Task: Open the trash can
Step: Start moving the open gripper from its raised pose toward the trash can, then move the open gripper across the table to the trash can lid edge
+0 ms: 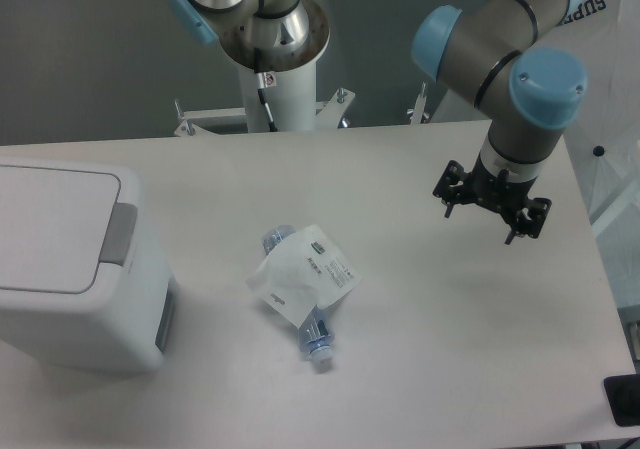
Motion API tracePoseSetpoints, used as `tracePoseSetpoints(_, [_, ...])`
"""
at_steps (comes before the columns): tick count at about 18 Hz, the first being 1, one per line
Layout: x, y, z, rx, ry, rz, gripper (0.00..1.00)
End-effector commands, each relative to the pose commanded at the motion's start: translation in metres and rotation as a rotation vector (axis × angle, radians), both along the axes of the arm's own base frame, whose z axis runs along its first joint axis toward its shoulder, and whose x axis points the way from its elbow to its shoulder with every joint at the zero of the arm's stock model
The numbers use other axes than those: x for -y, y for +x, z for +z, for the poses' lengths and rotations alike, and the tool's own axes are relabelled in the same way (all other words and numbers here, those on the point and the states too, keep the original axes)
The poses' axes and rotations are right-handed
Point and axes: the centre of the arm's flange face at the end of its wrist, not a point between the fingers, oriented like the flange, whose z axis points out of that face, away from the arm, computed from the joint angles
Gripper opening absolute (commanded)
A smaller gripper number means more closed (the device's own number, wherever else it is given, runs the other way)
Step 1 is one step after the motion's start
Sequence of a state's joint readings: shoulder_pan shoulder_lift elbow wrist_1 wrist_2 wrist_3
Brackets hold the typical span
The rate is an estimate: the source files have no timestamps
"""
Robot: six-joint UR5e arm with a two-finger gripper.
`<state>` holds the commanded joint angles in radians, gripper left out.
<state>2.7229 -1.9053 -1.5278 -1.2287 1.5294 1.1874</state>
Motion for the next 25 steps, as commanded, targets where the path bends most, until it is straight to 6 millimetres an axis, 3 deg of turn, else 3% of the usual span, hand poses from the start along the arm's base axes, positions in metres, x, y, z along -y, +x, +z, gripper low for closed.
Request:
tracePoseSetpoints(4, [-0.016, 0.023, 0.011, -0.012, 0.001, -0.027, 1.0])
tracePoseSetpoints(7, [-0.029, 0.047, 0.017, 0.012, 0.047, 0.069, 1.0])
tracePoseSetpoints(15, [-0.047, 0.088, 0.099, 0.092, 0.331, 0.259, 1.0])
tracePoseSetpoints(20, [-0.099, 0.129, 0.148, 0.149, 0.428, 0.405, 1.0])
tracePoseSetpoints(25, [-0.132, 0.17, 0.167, 0.238, 0.505, 0.444, 1.0])
